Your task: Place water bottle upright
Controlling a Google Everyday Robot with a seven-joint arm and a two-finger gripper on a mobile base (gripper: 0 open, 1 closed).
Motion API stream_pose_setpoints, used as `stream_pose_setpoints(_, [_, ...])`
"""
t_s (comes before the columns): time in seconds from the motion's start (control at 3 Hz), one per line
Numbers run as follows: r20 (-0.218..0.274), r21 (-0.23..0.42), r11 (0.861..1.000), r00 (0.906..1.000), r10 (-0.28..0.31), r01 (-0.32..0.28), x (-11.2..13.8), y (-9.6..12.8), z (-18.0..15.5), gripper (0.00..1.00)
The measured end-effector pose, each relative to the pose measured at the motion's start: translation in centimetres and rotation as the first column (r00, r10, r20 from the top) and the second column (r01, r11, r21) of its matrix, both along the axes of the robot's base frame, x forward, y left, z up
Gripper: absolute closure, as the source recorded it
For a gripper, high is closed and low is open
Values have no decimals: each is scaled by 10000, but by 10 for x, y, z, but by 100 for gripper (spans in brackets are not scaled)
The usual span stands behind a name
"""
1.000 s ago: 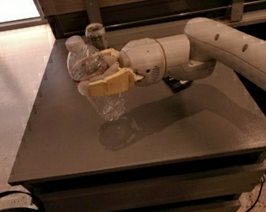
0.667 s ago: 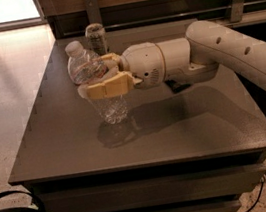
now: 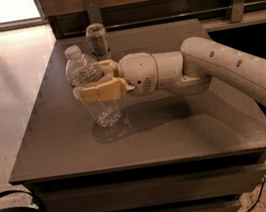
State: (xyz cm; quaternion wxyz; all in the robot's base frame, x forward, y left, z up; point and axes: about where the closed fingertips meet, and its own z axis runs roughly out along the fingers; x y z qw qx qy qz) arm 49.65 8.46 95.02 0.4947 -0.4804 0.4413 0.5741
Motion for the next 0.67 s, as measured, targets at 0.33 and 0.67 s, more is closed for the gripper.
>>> stream_pose_setpoints(0.33, [65,317,9987,9992,-399,397,-1,16,-3,100])
stream_pose_setpoints(0.67, [132,26,9972,9971,-746,745,-3,24,-2,100])
